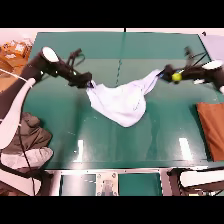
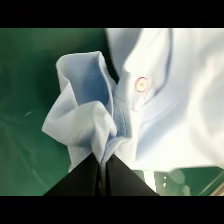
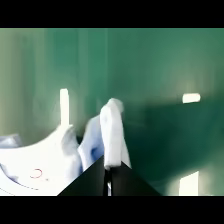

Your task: Fold the shirts.

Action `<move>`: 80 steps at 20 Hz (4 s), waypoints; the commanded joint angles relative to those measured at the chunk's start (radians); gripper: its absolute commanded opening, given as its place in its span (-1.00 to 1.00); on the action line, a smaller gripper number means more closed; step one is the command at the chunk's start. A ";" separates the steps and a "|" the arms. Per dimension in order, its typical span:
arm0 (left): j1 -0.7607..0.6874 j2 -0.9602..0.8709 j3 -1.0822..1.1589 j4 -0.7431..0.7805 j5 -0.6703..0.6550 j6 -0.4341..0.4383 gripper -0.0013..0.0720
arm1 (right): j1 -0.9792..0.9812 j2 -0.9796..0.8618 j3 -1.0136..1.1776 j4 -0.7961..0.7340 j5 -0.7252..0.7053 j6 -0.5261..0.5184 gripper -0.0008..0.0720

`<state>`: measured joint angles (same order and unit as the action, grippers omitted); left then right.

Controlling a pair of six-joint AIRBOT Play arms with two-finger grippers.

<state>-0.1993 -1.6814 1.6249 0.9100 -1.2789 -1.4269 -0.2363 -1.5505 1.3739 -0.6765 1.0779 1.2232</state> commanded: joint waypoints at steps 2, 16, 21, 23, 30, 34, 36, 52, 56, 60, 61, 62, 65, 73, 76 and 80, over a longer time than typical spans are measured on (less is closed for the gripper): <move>0.001 0.080 0.248 0.016 -0.122 -0.043 -0.89 | -0.118 0.282 0.067 0.003 0.050 -0.005 -0.95; 0.002 0.629 0.358 0.718 -0.264 -0.152 -0.88 | -0.315 0.858 0.205 -0.327 -0.047 0.271 -0.95; 0.001 0.624 -0.051 0.539 -0.116 -0.154 -0.88 | -0.285 0.839 -0.203 -0.155 -0.043 0.187 -0.95; 0.001 0.624 -0.308 0.453 0.011 -0.151 -0.88 | -0.212 0.821 -0.420 -0.123 -0.093 0.141 -0.95; 0.002 0.625 -0.985 0.133 0.417 -0.001 -0.88 | -0.074 0.595 -0.769 -0.123 -0.283 0.050 -0.95; 0.035 0.626 -0.918 0.210 0.317 -0.008 0.76 | -0.112 0.528 -0.698 -0.127 -0.308 0.020 -0.95; 0.099 0.626 -0.787 0.219 0.270 -0.005 0.84 | -0.136 0.528 -0.663 -0.127 -0.306 -0.003 -0.95; 0.114 -0.006 -0.473 -0.302 0.493 0.395 0.83 | -0.146 0.524 -0.649 -0.127 -0.300 -0.014 -0.95; 0.114 -0.100 -0.382 -0.364 0.464 0.415 0.83 | -0.145 0.524 -0.649 -0.127 -0.300 -0.025 -0.95; 0.103 -0.155 -0.326 -0.372 0.327 0.446 0.83 | -0.145 0.524 -0.649 -0.127 -0.300 -0.025 -0.95; 0.092 -0.162 -0.327 -0.372 0.293 0.466 0.80 | -0.145 0.524 -0.649 -0.126 -0.300 -0.025 -0.95; 0.081 -0.166 -0.326 -0.377 0.273 0.486 0.47 | -0.145 0.524 -0.649 -0.126 -0.301 -0.025 -0.95; 0.054 -0.172 -0.326 -0.422 0.278 0.560 -0.41 | -0.145 0.524 -0.649 -0.126 -0.301 -0.024 -0.95; 0.085 -0.026 -0.097 -0.238 0.204 0.388 -0.89 | -0.148 0.525 -0.459 -0.128 -0.231 -0.031 -0.95; 0.085 0.172 0.051 -0.081 0.186 0.327 -0.89 | -0.148 0.525 -0.208 -0.128 -0.124 -0.023 -0.95; 0.085 0.458 0.236 0.106 0.193 0.266 -0.89 | -0.176 0.527 0.150 -0.127 -0.009 0.063 -0.95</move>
<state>-0.1143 -1.3975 1.7412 0.8574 -1.0863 -1.1011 -0.3969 -1.0248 1.3018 -0.8051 0.9768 1.2266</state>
